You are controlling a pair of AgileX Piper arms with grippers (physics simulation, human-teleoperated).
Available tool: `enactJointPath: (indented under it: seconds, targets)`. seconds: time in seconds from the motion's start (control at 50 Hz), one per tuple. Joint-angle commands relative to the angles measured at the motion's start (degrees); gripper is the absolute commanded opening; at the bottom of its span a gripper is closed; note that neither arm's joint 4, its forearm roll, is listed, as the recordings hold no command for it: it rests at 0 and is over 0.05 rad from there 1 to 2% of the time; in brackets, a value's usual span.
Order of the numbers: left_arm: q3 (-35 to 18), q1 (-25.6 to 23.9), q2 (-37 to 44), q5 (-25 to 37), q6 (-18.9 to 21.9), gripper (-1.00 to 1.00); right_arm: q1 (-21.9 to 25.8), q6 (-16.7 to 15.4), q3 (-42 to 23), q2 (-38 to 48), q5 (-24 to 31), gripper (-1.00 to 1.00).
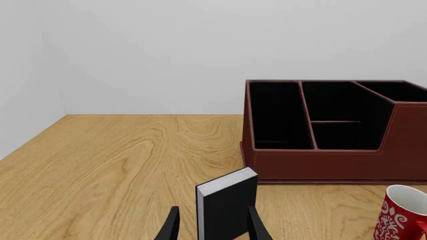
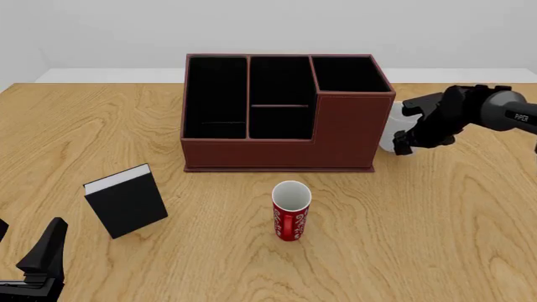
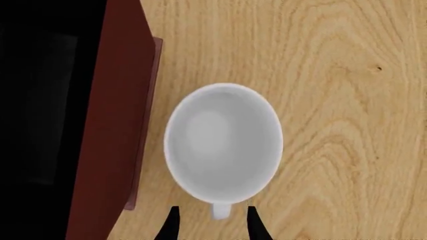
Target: Pick up the white mug and place it to the right of the caddy.
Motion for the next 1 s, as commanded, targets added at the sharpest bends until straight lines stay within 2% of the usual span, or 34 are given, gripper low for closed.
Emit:
enactJointPath:
  seconds: [0.02,0.34,0.48,0.5,0.54,0.58,0.78,0.88,1.0]
  targets:
    - [0.0,0.0,0.0,0.0,0.0,1.00,0.0,0.2,1.3,-1.1,-0.4,1.00]
    - [0.0,0.0,0.0,0.0,0.0,1.00,-0.1,-0.1,5.0,-4.0,-1.7,1.00]
    - [0.0,0.0,0.0,0.0,0.0,1.00,-1.4,-1.9,8.0,-6.5,-3.2,1.00]
    - [0.0,0.0,0.0,0.0,0.0,1.00,-1.0,-1.3,7.9,-6.6,-2.9,1.00]
    - [0.0,0.0,0.0,0.0,0.0,1.00,-2.2,-2.6,9.0,-7.3,-3.7,1.00]
    - [0.0,0.0,0.0,0.0,0.0,1.00,-1.2,-1.5,8.8,-7.8,-3.2,1.00]
    - [0.0,0.0,0.0,0.0,0.0,1.00,-1.3,-1.6,11.1,-9.6,-4.2,1.00]
    - [0.0,0.0,0.0,0.0,0.0,1.00,0.6,0.5,11.6,-11.1,-3.9,1.00]
    - [0.0,0.0,0.0,0.0,0.0,1.00,1.4,0.9,13.0,-13.2,-4.2,1.00]
